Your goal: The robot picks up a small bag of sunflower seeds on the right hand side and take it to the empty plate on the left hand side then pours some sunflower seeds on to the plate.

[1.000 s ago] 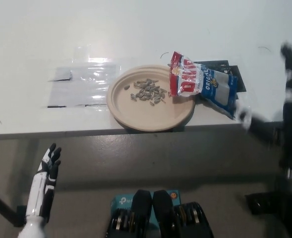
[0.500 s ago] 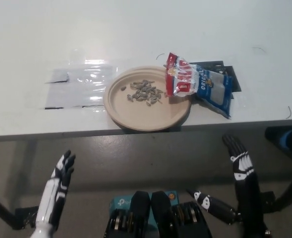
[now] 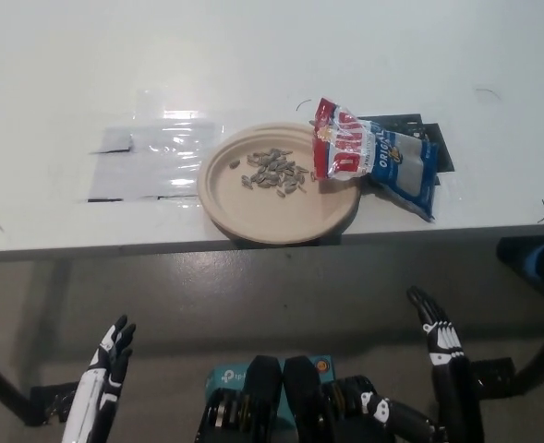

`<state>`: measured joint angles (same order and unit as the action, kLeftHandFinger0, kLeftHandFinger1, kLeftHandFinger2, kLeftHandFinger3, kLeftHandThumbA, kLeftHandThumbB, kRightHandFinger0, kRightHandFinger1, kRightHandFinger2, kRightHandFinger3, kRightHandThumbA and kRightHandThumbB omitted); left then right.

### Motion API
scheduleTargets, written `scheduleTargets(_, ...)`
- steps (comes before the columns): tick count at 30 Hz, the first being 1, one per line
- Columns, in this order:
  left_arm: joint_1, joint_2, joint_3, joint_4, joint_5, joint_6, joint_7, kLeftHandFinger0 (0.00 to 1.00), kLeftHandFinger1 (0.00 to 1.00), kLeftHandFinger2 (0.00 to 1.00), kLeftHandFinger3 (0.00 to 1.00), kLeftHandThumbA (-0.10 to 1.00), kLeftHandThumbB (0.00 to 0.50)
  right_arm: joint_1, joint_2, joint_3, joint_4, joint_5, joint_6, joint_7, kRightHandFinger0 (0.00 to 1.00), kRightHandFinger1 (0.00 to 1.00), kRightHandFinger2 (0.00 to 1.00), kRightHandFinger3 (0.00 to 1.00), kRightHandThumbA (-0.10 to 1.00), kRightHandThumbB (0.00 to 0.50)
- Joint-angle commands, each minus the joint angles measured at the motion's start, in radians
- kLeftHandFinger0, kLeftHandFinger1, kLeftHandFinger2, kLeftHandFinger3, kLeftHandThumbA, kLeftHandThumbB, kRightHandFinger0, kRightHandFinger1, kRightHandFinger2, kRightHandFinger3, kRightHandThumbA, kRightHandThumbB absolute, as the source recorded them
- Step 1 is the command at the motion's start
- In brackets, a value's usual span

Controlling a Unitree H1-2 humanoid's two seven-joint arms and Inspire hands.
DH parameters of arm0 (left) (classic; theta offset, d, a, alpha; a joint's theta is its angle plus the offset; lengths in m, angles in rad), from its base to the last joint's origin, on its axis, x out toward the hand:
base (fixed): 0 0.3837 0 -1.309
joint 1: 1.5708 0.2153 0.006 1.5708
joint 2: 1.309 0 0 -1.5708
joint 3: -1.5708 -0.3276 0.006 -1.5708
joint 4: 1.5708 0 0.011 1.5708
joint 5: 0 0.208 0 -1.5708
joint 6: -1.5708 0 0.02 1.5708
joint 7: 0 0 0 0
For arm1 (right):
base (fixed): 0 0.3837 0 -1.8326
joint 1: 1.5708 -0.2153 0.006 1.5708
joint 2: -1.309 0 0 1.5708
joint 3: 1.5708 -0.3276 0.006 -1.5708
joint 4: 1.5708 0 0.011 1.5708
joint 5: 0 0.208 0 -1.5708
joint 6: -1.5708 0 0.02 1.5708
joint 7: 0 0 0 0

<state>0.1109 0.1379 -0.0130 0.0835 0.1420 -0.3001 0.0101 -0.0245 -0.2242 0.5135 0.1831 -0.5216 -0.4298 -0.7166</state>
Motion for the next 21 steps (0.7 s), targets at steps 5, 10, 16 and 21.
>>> scheduleTargets(5,-0.008,0.014,-0.008,-0.025,0.016,-0.046,-0.006,1.0,1.0,1.0,1.0,1.0,0.108,-0.004,0.012,-0.016,-0.018,0.07,-0.04,0.055,1.0,1.0,1.0,1.0,1.0,0.258)
scheduleTargets(10,-0.005,0.015,-0.009,-0.033,0.019,-0.033,-0.008,1.0,1.0,1.0,1.0,1.0,0.105,-0.001,0.016,-0.028,-0.018,0.055,-0.04,0.07,1.0,1.0,1.0,1.0,1.0,0.253)
scheduleTargets(16,0.0,0.01,-0.007,-0.039,0.03,-0.026,0.0,1.0,1.0,1.0,1.0,1.0,0.098,-0.004,0.018,-0.035,-0.021,0.064,-0.04,0.089,1.0,1.0,1.0,1.0,1.0,0.256)
scheduleTargets(21,-0.003,0.012,-0.004,-0.049,0.025,-0.014,-0.005,1.0,1.0,1.0,1.0,1.0,0.083,-0.012,0.012,-0.023,-0.021,0.088,-0.04,0.09,1.0,1.0,1.0,1.0,1.0,0.223)
